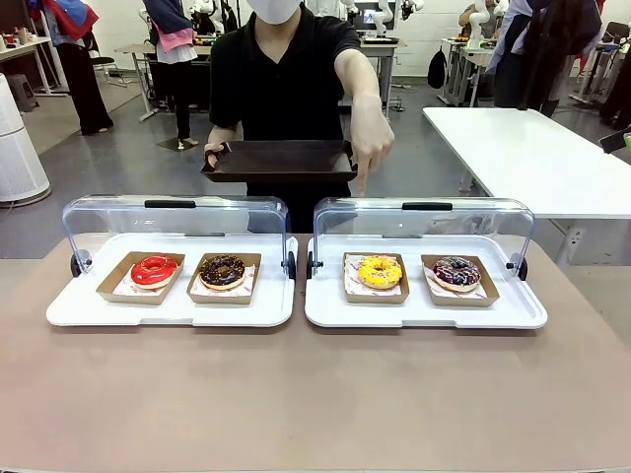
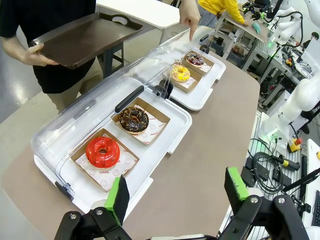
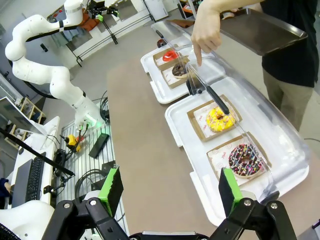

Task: Provide the desired donut to the person.
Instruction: Pick up and lift the Paper togo box containing the Donut pointed at by the person.

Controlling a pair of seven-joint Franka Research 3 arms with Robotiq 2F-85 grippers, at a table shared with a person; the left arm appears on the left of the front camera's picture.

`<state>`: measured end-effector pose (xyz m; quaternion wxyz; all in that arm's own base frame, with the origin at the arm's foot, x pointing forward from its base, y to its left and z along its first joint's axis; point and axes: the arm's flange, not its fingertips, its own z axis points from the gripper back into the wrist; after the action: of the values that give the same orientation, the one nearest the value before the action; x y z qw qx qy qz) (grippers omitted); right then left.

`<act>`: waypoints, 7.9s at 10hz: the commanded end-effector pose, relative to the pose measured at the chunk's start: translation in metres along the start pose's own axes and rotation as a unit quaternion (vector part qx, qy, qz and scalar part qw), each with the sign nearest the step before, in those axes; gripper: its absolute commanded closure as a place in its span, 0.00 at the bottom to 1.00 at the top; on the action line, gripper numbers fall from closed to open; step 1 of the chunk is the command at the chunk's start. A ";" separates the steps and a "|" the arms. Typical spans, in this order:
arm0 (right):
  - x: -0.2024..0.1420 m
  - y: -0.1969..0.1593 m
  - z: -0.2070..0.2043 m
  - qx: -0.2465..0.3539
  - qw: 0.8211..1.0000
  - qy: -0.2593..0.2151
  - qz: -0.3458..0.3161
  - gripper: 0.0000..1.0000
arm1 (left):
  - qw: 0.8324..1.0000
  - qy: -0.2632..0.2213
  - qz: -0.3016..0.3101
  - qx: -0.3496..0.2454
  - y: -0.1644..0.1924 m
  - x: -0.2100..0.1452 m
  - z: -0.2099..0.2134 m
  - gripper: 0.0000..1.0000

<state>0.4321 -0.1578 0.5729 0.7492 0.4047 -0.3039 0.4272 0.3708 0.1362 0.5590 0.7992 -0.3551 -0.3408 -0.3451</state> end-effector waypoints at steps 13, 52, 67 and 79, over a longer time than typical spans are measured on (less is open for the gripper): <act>0.091 0.036 -0.263 -0.032 0.908 0.394 0.140 0.00 | 1.000 -0.004 -0.002 -0.001 0.000 0.000 0.001 0.00; 0.039 0.026 -0.520 -0.083 0.846 0.474 0.230 0.00 | 1.000 -0.004 -0.002 -0.001 0.000 0.000 0.001 0.00; 0.014 -0.019 -0.528 -0.092 0.857 0.451 0.232 0.00 | 1.000 -0.004 -0.002 -0.001 0.000 0.000 0.001 0.00; 0.006 -0.031 -0.529 -0.076 0.864 0.444 0.225 0.80 | 1.000 -0.004 -0.002 -0.001 0.000 0.000 0.001 0.00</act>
<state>0.5121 0.2958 0.3162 0.7224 0.0354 -0.0505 0.6887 0.3713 0.1365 0.5593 0.8008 -0.3530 -0.3399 -0.3444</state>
